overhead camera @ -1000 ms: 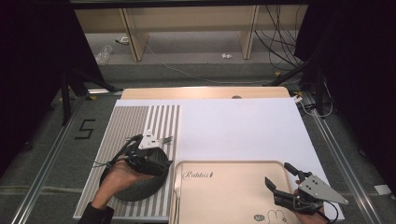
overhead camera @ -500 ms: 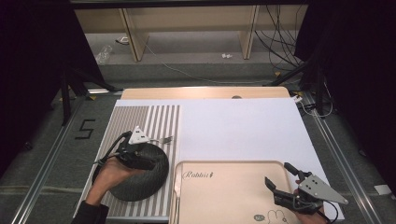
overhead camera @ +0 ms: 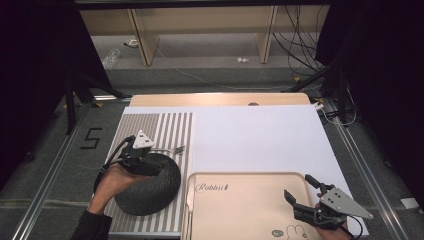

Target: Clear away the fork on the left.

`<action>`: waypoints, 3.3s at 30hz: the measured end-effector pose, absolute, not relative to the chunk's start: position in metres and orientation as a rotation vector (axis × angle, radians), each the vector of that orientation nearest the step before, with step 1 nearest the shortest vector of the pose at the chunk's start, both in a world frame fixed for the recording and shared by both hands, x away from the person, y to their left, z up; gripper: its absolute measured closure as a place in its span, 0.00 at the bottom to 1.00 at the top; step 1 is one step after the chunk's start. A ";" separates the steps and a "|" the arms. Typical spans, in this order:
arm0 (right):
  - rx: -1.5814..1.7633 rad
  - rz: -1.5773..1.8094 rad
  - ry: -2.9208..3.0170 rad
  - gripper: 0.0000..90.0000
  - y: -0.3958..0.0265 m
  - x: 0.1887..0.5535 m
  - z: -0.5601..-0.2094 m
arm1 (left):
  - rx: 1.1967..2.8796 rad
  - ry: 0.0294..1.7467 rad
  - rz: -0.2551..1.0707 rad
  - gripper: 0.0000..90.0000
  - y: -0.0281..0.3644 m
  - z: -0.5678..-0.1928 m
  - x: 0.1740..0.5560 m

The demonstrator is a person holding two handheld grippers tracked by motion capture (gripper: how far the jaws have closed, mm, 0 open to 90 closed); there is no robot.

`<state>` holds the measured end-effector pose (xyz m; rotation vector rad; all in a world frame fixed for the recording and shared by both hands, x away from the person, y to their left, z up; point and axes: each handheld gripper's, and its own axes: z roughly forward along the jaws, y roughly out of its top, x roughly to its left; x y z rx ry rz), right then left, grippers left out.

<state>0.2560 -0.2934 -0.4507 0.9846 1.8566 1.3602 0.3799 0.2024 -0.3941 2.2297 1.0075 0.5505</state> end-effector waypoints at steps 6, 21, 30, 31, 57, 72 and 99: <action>0.987 1.354 1.858 0.21 -0.293 0.256 -0.451 | 2.238 1.053 0.557 0.26 0.213 -0.396 0.399; 0.994 1.349 1.865 0.21 -0.293 0.255 -0.451 | 2.471 1.053 0.567 0.27 0.212 -0.403 0.453; 0.990 1.348 1.867 0.21 -0.293 0.256 -0.451 | 2.584 1.029 0.549 0.27 0.207 -0.415 0.478; 0.991 1.347 1.869 0.21 -0.293 0.256 -0.452 | 2.592 1.030 0.549 0.27 0.206 -0.416 0.480; 0.992 1.349 1.878 0.21 -0.292 0.256 -0.452 | 2.807 0.903 0.440 0.38 0.198 -0.432 0.510; 0.994 1.350 1.878 0.21 -0.293 0.256 -0.452 | 2.885 0.819 0.397 0.48 0.191 -0.444 0.518; 0.988 1.349 1.881 0.21 -0.293 0.256 -0.452 | 2.961 0.800 0.276 0.66 0.191 -0.458 0.525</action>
